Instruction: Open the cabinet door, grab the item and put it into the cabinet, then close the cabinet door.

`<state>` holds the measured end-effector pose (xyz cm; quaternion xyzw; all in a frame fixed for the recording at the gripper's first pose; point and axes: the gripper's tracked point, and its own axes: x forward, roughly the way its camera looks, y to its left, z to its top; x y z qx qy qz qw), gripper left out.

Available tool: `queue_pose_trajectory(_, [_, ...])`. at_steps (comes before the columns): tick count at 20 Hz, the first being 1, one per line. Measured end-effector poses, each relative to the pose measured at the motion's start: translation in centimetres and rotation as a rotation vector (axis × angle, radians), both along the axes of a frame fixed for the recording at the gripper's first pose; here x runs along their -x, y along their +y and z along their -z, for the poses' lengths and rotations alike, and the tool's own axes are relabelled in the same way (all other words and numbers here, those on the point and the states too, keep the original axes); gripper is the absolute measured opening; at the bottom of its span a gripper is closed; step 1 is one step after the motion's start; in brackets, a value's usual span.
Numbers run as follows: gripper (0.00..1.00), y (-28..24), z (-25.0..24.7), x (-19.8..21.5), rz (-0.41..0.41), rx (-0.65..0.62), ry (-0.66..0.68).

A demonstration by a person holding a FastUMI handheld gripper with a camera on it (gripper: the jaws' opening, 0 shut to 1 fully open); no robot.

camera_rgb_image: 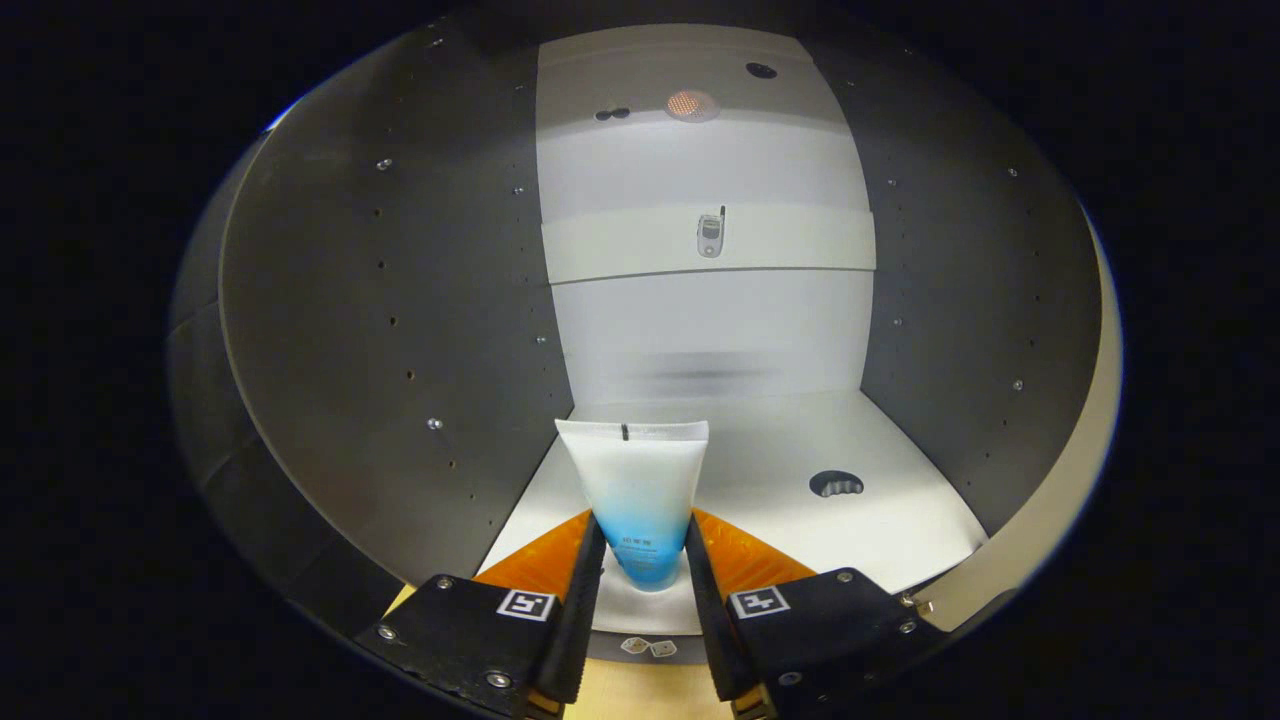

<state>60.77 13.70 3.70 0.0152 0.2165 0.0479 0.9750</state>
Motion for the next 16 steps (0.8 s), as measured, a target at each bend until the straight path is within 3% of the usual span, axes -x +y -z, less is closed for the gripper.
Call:
queue_pose_trajectory(4, [0.56, 0.0, 0.0, 0.2, -0.011, 0.023, -0.007])
queue_pose_trajectory(7, [0.88, -0.6, -1.1, 1.2, 0.005, 0.043, -0.047])
queue_pose_trajectory(8, [0.93, -0.7, -1.6, 1.8, 0.009, 0.043, -0.063])
queue_pose_trajectory(16, [0.94, -1.2, -6.8, 10.3, -0.014, 0.04, -0.214])
